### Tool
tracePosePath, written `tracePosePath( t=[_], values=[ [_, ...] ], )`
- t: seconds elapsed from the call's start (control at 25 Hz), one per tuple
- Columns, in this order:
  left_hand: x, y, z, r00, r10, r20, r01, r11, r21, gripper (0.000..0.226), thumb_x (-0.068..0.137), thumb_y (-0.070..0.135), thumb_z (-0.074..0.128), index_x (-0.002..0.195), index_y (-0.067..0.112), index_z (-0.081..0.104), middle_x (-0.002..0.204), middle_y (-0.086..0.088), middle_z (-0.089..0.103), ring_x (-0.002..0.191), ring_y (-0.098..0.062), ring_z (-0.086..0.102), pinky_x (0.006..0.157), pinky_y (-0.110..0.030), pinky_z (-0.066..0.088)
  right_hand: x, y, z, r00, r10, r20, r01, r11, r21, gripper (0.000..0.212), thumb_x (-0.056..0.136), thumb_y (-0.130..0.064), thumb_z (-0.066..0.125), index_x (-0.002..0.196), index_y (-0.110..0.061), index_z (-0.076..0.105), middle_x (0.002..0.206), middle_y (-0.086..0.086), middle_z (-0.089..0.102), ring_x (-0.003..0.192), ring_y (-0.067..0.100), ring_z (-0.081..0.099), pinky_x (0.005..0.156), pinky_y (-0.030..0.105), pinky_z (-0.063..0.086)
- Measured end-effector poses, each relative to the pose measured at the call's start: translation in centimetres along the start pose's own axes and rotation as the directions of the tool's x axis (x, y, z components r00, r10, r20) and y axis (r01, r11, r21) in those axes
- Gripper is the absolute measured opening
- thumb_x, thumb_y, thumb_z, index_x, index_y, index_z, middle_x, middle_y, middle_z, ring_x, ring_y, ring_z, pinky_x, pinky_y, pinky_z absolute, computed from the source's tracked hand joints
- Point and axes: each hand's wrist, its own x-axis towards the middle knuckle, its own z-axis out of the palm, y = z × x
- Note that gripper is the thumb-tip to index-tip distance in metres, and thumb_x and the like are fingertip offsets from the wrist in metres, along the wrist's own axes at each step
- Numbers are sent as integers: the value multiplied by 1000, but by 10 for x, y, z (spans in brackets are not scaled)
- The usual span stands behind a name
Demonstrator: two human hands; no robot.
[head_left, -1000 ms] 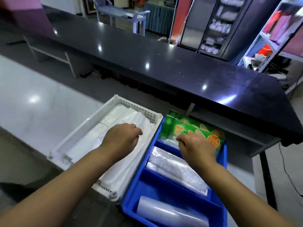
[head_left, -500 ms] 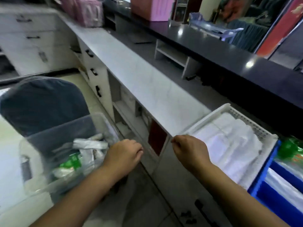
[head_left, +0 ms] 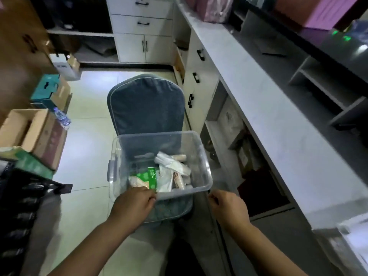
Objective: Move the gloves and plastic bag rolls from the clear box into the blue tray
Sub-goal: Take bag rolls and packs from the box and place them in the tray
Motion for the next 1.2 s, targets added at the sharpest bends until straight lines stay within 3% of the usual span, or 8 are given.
tracePosePath(
  t=[0.16, 0.44, 0.68, 0.88, 1.0, 1.12, 1.2],
  values=[
    [32, -39, 10, 990, -132, 46, 132, 991, 9, 24, 90, 33, 46, 106, 30, 65, 105, 6, 67, 94, -16, 60, 72, -28, 46, 74, -4, 27, 997, -16, 73, 12, 999, 50, 19, 89, -30, 51, 88, -18, 66, 91, 0, 70, 82, 20, 64, 69, 36, 54],
    [126, -72, 24, 939, -332, 89, 336, 941, -38, 21, 88, 28, 50, 98, 28, 68, 99, 3, 68, 91, -18, 61, 67, -29, 45, 213, 0, 73, 953, -33, 301, 16, 998, 58, 21, 90, -23, 48, 84, -13, 65, 91, 8, 70, 84, 28, 65, 64, 30, 44],
    [172, -89, 66, 906, -400, 140, 414, 906, -91, 22, 87, 27, 52, 102, 27, 68, 104, 2, 67, 98, -19, 61, 71, -29, 44, 308, 6, 142, 843, -24, 538, 55, 998, -42, 28, 90, -22, 49, 115, -19, 60, 119, 8, 63, 105, 29, 61, 82, 32, 48],
    [202, -112, 112, 893, -395, 215, 426, 896, -127, 22, 86, 28, 51, 101, 28, 67, 104, 3, 67, 97, -18, 60, 72, -28, 47, 374, 6, 221, 830, -22, 557, 1, 999, 38, 31, 93, -17, 45, 123, -17, 53, 126, 15, 60, 111, 33, 57, 90, 34, 44],
    [221, -122, 135, 889, -388, 242, 431, 888, -159, 23, 85, 30, 50, 102, 29, 66, 103, 7, 68, 96, -16, 60, 73, -28, 47, 397, 8, 259, 839, -11, 543, -72, 989, 132, 28, 96, -16, 41, 122, -17, 50, 126, 16, 57, 103, 31, 56, 90, 33, 41],
    [237, -131, 155, 868, -398, 296, 463, 864, -198, 24, 86, 30, 48, 105, 30, 64, 108, 9, 67, 97, -13, 60, 76, -22, 44, 402, 11, 284, 831, -47, 554, -13, 995, 103, 39, 87, -17, 57, 124, -14, 48, 127, 16, 55, 112, 33, 53, 97, 38, 42],
    [243, -136, 167, 846, -413, 338, 498, 839, -219, 25, 87, 29, 49, 107, 29, 65, 112, 10, 67, 100, -11, 60, 75, -18, 40, 399, 12, 290, 834, -12, 551, -28, 998, 64, 42, 79, -23, 69, 117, -12, 55, 123, 15, 57, 112, 33, 54, 94, 35, 44]
  ],
)
